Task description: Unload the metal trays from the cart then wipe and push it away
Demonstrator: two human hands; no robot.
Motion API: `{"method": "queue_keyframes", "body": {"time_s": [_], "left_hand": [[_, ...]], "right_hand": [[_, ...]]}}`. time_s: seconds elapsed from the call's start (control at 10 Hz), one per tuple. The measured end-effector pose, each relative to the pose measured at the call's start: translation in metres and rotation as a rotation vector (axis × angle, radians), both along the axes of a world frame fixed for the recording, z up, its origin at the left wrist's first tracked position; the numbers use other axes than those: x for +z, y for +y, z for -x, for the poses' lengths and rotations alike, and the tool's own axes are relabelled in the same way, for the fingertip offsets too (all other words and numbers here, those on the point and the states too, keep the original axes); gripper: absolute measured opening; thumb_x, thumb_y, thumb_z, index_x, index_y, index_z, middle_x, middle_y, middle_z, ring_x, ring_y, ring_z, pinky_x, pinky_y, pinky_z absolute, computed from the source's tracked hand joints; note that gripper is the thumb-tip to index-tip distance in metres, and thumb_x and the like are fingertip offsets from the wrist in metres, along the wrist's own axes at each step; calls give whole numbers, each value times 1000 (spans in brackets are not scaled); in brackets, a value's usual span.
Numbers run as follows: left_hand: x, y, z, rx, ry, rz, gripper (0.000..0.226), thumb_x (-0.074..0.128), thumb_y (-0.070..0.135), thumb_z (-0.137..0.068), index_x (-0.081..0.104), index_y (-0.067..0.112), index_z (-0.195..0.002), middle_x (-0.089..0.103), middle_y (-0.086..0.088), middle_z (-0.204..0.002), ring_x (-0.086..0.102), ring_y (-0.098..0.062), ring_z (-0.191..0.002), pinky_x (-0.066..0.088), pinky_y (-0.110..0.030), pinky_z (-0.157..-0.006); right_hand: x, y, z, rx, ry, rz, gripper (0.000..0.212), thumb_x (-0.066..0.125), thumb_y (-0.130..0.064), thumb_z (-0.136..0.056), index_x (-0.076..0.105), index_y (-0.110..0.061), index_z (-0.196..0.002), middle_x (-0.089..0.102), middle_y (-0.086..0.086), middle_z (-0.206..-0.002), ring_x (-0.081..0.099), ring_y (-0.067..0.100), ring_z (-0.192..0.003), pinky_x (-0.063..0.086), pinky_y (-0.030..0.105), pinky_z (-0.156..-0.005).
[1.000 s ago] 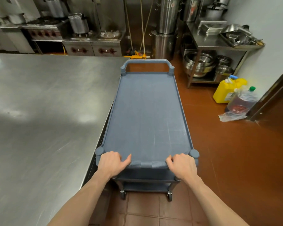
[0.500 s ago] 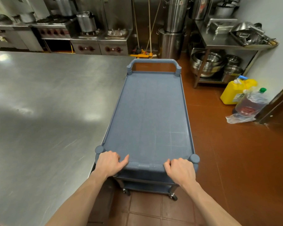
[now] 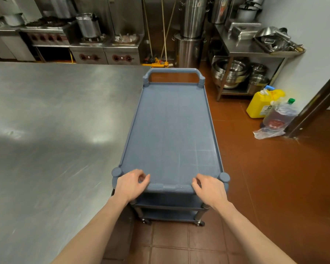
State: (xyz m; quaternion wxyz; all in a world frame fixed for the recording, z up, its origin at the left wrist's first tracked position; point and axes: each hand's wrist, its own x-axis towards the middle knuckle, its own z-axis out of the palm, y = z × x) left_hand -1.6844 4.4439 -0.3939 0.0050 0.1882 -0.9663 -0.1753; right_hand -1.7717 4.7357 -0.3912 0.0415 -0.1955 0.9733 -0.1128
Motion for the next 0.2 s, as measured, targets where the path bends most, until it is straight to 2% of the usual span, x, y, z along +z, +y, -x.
{"method": "queue_keyframes", "body": {"time_s": [0.1, 0.2], "left_hand": [[5, 0, 0, 112, 224, -342, 32, 55, 41, -107, 71, 24, -129, 70, 10, -132, 63, -13, -127, 44, -30, -104], [23, 2, 11, 241, 456, -690, 43, 49, 37, -111, 59, 17, -148, 61, 4, -150, 53, -15, -143, 36, -37, -124]], "right_hand": [[3, 2, -2, -15, -64, 258, 47, 38, -56, -106, 68, -24, -122, 73, -4, -120, 67, 20, -112, 51, 40, -100], [32, -8, -8, -161, -129, 620, 55, 33, -53, -109, 52, -23, -151, 53, -5, -154, 46, 13, -145, 32, 36, -124]]}}
